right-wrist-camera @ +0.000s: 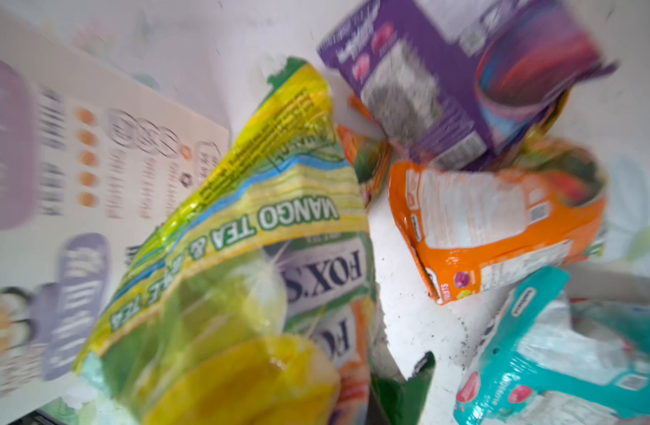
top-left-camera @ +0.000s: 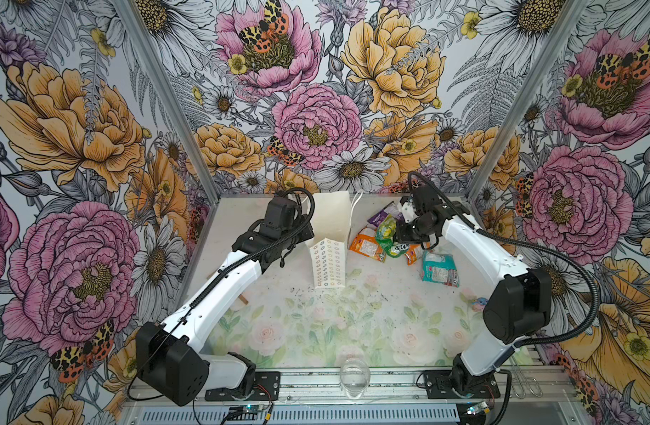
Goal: Place the snacks into the paper bag
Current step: 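Lift the green packet with the right gripper and carry it over the bag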
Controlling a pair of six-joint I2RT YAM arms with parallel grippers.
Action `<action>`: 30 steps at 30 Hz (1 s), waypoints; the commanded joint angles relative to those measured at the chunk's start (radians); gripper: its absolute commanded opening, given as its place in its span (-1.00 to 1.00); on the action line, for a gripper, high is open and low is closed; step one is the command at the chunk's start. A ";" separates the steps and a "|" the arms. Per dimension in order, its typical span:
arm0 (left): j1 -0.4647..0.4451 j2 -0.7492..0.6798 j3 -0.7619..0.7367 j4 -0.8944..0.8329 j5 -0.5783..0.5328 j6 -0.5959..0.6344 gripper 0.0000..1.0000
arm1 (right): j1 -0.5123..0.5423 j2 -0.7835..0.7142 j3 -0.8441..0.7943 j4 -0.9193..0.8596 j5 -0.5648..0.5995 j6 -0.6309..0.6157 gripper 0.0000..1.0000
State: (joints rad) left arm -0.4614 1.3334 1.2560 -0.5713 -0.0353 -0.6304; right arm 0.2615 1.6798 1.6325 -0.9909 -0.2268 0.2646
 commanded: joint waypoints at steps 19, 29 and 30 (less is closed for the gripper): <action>0.003 -0.026 -0.005 0.025 -0.002 -0.012 -1.00 | 0.141 0.225 1.043 0.088 0.143 0.260 -1.00; 0.001 -0.015 -0.004 0.028 0.003 -0.016 -1.00 | 0.340 0.291 1.041 0.153 0.336 0.300 -1.00; 0.002 -0.014 -0.004 0.028 0.004 -0.015 -1.00 | 0.353 0.298 1.041 0.153 0.349 0.304 -1.00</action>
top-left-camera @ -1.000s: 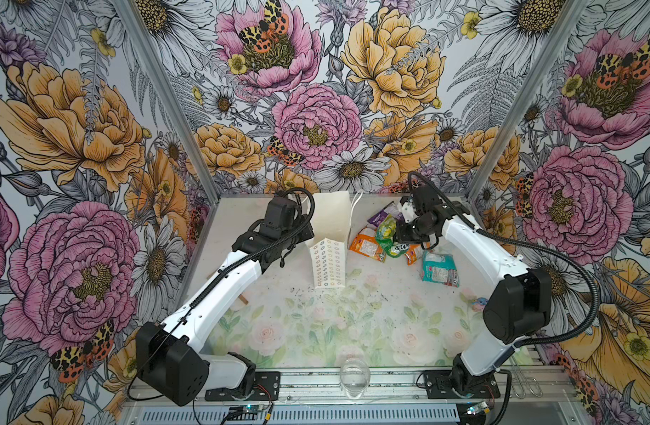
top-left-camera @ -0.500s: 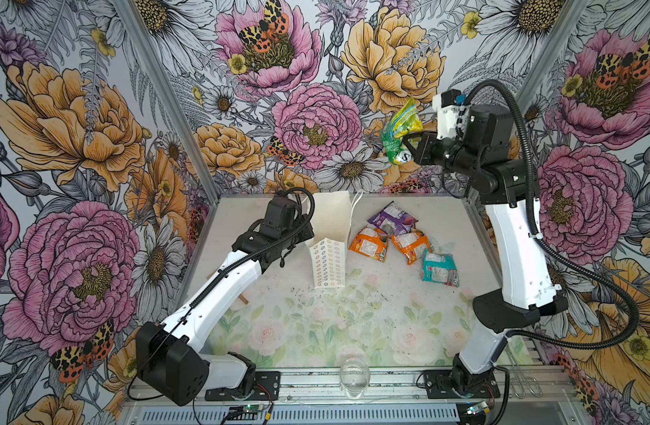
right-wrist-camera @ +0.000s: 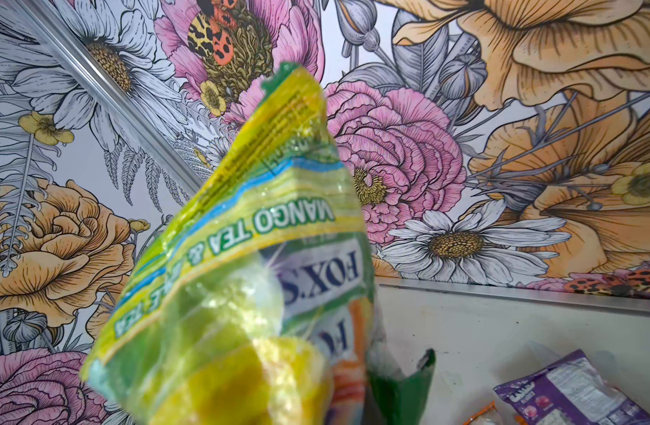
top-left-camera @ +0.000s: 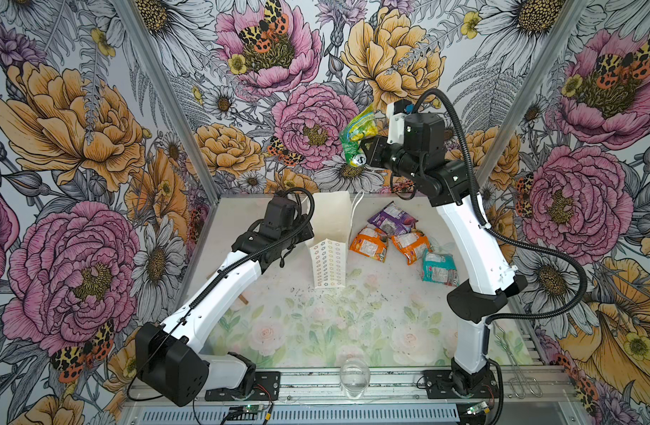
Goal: Place the snacks into the paper bag
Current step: 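Lift the green packet with the right gripper and carry it over the bag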
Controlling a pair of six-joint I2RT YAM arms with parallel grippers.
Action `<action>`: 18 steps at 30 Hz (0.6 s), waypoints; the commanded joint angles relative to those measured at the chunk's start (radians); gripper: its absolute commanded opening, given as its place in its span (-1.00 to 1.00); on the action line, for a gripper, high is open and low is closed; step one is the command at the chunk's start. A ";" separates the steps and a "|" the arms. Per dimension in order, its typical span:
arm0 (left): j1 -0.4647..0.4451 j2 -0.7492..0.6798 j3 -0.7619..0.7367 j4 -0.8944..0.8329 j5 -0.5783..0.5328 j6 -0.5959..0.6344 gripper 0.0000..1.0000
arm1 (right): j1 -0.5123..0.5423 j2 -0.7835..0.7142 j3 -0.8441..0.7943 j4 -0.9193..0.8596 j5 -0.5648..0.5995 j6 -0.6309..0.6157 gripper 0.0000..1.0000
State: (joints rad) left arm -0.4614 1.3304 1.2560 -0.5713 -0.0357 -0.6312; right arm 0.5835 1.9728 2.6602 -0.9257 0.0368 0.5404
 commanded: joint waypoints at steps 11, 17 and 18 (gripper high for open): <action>0.001 -0.017 -0.012 0.034 0.005 -0.015 -1.00 | 0.088 0.086 -0.002 0.087 0.092 0.069 -1.00; 0.001 -0.013 -0.009 0.034 0.007 -0.013 -1.00 | 0.095 0.105 -0.075 0.086 0.070 0.086 -1.00; 0.002 -0.012 -0.009 0.034 0.007 -0.013 -1.00 | 0.095 0.105 -0.087 0.085 0.066 0.088 -1.00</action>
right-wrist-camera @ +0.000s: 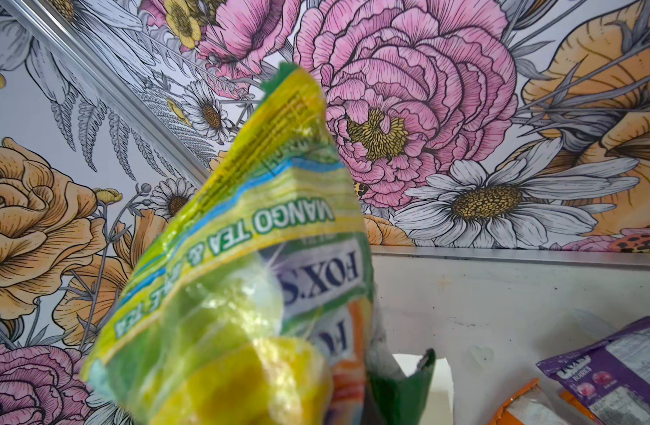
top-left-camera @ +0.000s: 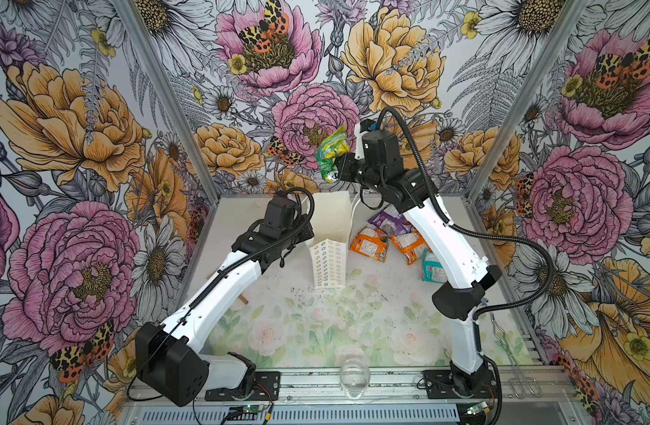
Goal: Place the snacks into the paper bag
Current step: 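Lift the green packet with the right gripper and carry it over the bag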
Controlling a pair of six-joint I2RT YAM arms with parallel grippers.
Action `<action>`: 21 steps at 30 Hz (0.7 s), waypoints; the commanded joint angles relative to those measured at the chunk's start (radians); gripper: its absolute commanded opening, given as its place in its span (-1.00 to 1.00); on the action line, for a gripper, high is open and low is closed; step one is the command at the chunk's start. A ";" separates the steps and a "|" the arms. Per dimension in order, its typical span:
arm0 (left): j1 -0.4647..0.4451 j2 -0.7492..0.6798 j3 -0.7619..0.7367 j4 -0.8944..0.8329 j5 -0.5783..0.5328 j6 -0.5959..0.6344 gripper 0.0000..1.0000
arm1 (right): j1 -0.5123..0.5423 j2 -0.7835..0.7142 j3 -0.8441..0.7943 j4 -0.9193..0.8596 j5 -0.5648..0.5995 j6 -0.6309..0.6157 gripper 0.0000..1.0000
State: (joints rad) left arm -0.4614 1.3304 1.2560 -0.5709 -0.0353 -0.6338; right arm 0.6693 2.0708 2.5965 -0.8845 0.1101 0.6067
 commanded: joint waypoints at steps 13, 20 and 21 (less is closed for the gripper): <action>0.003 -0.007 -0.009 0.038 0.007 -0.015 -1.00 | 0.024 -0.051 -0.219 0.016 -0.045 0.023 -1.00; 0.000 0.001 -0.005 0.040 0.008 -0.020 -1.00 | 0.030 -0.087 -0.223 -0.031 -0.010 -0.022 -1.00; 0.000 0.001 -0.006 0.040 0.007 -0.020 -1.00 | 0.030 -0.092 -0.222 -0.033 -0.007 -0.030 -1.00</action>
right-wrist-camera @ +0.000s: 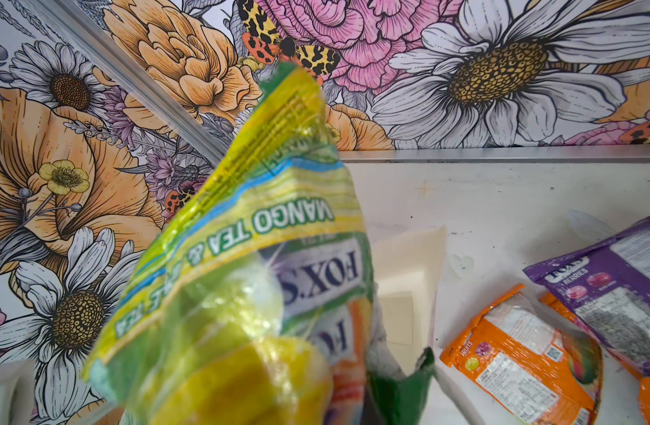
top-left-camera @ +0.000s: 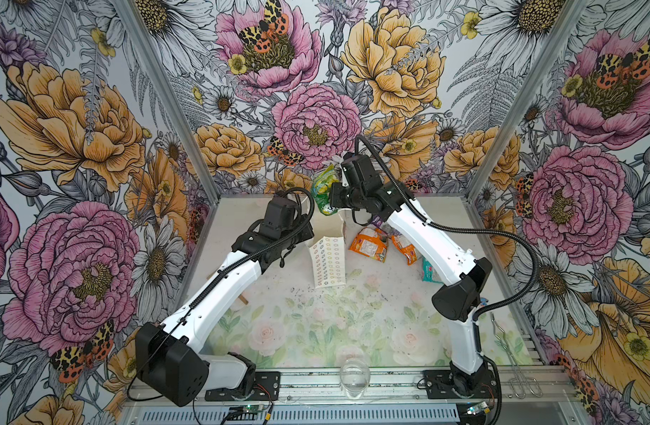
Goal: Place the snacks into the paper bag
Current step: 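Lift the green packet with the right gripper and carry it over the bag, then lower the green packet into the bag held by the left gripper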
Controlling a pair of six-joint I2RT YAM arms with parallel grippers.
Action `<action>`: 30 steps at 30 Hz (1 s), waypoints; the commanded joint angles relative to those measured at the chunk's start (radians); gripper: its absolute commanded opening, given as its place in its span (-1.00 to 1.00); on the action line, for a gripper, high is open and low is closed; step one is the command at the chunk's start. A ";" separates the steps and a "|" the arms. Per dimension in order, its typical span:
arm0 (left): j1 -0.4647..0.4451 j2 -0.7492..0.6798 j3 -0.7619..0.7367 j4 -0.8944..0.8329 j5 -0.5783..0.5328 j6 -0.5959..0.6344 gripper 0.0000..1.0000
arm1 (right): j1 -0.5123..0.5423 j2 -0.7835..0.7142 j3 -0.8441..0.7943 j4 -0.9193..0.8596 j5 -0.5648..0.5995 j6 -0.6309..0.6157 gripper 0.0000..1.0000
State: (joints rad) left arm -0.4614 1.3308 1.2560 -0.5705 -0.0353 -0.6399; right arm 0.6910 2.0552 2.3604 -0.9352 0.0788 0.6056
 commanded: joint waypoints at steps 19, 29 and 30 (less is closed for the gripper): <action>-0.006 -0.005 -0.006 0.040 0.007 -0.015 -1.00 | 0.008 0.005 0.322 -0.005 -0.008 -0.061 -1.00; -0.009 -0.007 -0.006 0.039 0.003 -0.019 -1.00 | 0.026 -0.010 0.227 -0.005 0.032 0.030 -1.00; -0.009 -0.007 -0.006 0.040 0.002 -0.020 -1.00 | 0.030 -0.012 0.220 -0.006 0.041 0.034 -1.00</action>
State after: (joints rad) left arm -0.4625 1.3308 1.2560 -0.5705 -0.0353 -0.6491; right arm 0.7036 2.0445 2.5874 -0.9722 0.0875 0.6041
